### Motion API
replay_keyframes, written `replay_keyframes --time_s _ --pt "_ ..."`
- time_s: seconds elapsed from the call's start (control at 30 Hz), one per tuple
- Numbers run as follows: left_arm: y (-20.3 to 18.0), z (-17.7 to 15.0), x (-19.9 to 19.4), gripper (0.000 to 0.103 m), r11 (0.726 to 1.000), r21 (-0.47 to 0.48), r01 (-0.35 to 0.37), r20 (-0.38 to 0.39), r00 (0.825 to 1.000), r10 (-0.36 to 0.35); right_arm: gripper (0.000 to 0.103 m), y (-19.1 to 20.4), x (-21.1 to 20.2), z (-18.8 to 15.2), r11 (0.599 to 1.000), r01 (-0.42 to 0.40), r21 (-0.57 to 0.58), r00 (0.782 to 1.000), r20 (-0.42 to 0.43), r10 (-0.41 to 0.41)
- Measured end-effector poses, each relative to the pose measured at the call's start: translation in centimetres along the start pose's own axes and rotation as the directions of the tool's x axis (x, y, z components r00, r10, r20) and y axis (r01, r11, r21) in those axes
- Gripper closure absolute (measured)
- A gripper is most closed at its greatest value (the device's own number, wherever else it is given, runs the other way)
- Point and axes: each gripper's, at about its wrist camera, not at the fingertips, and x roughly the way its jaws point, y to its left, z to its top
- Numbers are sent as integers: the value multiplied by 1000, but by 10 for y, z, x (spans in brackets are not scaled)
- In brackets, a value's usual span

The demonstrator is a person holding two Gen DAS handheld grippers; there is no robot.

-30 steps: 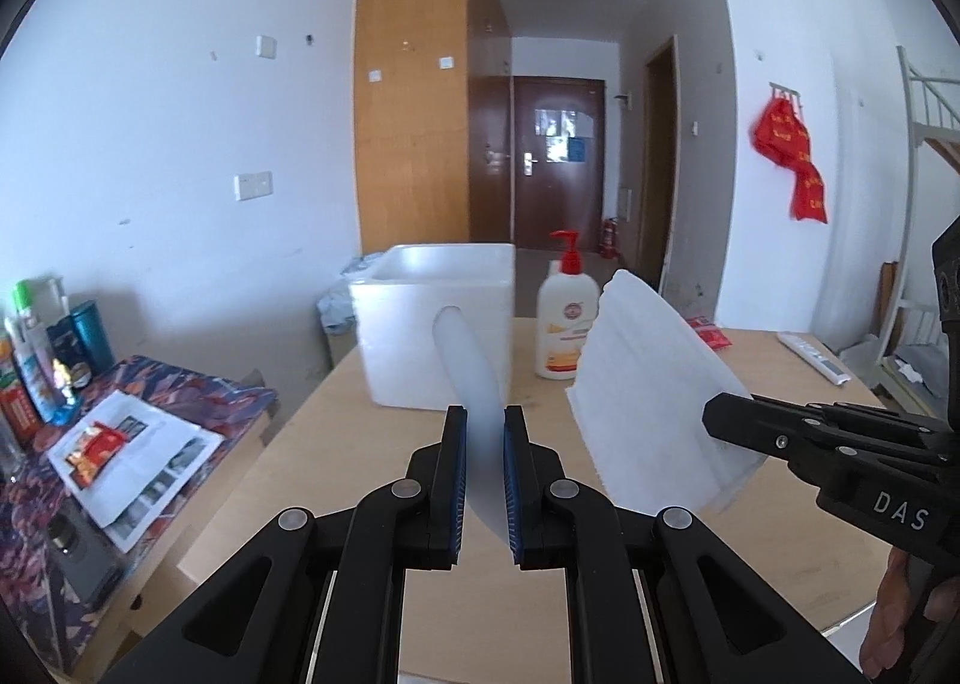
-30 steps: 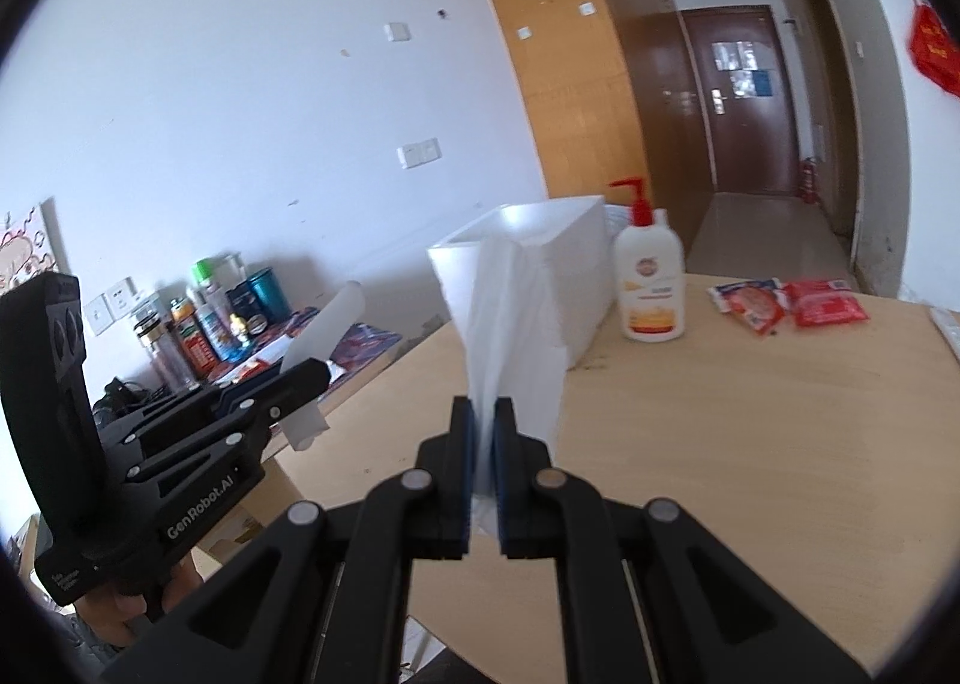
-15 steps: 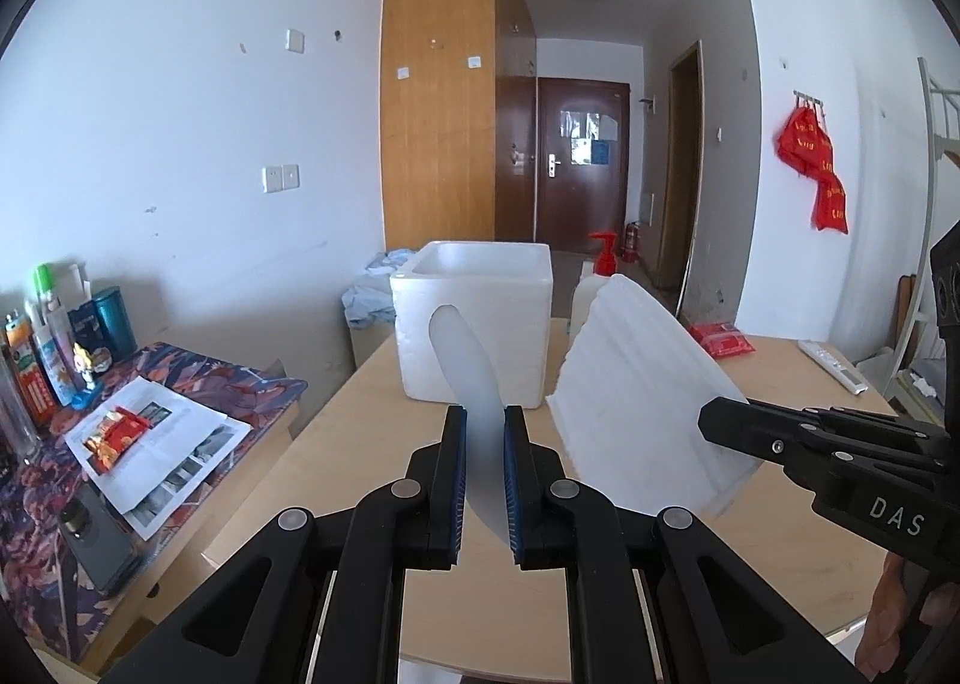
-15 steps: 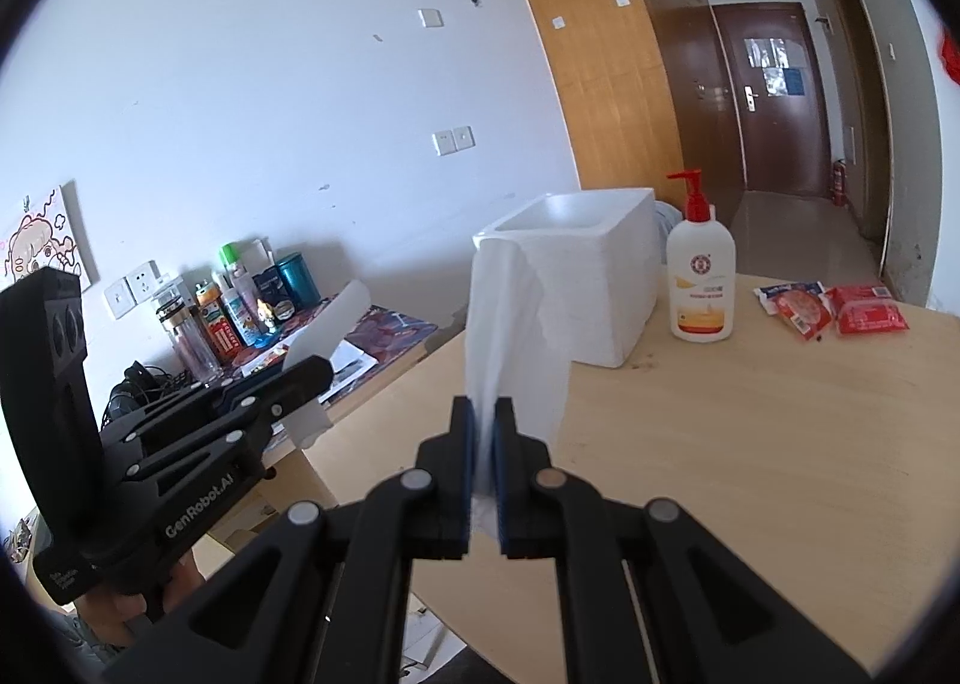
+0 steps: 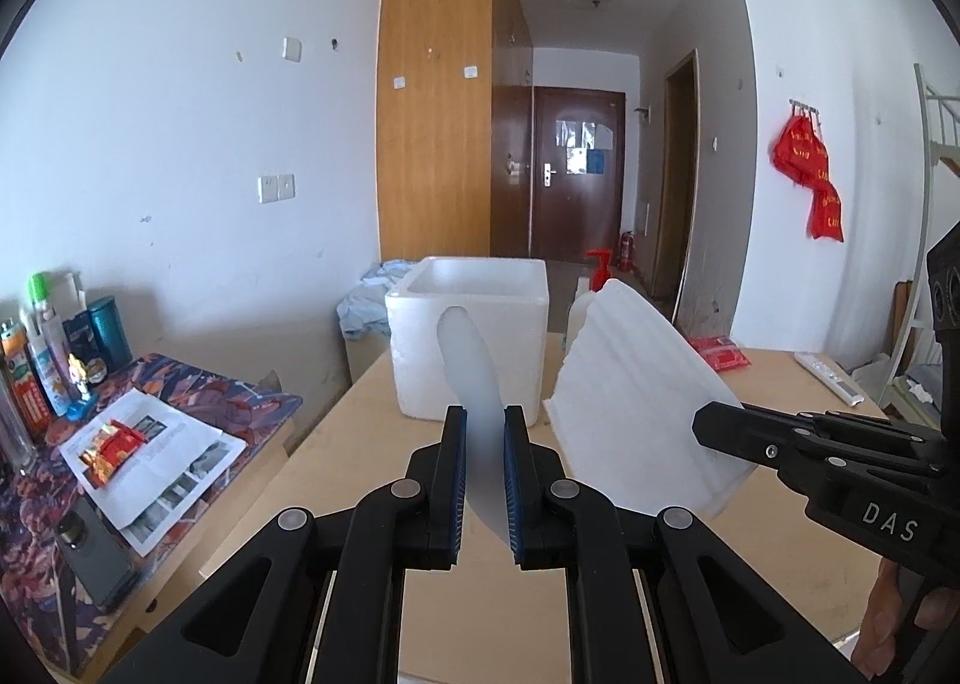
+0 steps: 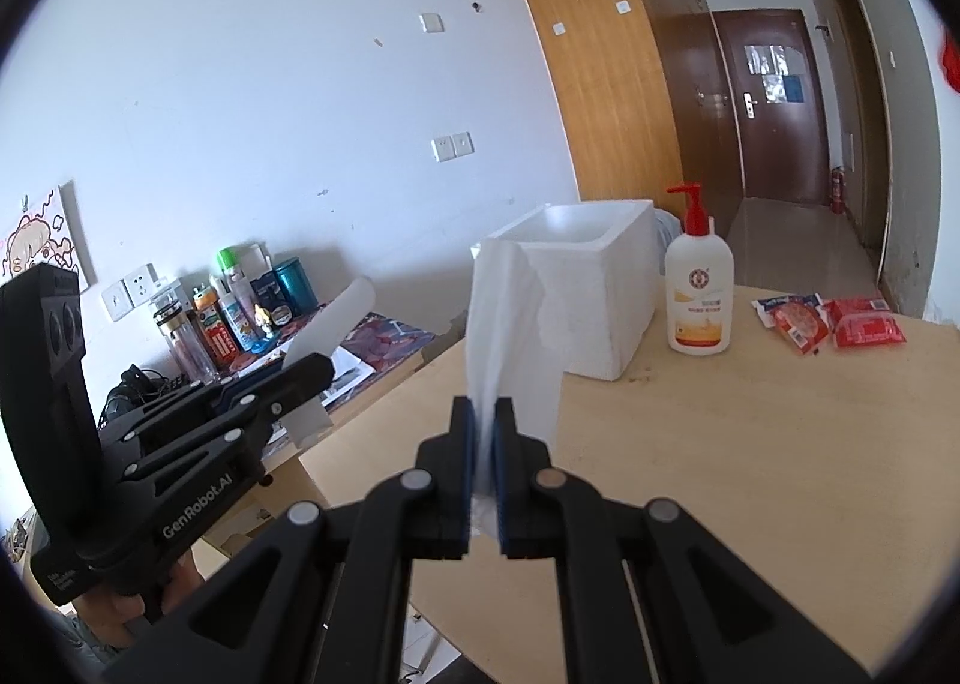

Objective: Organize soft objects
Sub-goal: 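Carry the paper and foam strip over the white foam box with both tools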

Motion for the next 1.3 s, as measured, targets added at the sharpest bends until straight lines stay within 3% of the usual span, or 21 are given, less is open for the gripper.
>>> replay_keyframes --time_s 0.63,1.3 --pt "17 50 46 91 1000 -11 -13 21 1000 13 94 -12 31 48 999 35 -9 999 25 -35" --pt "23 104 134 91 1000 17 25 5 1000 -26 94 -28 93 115 996 70 -52 997 44 -68"
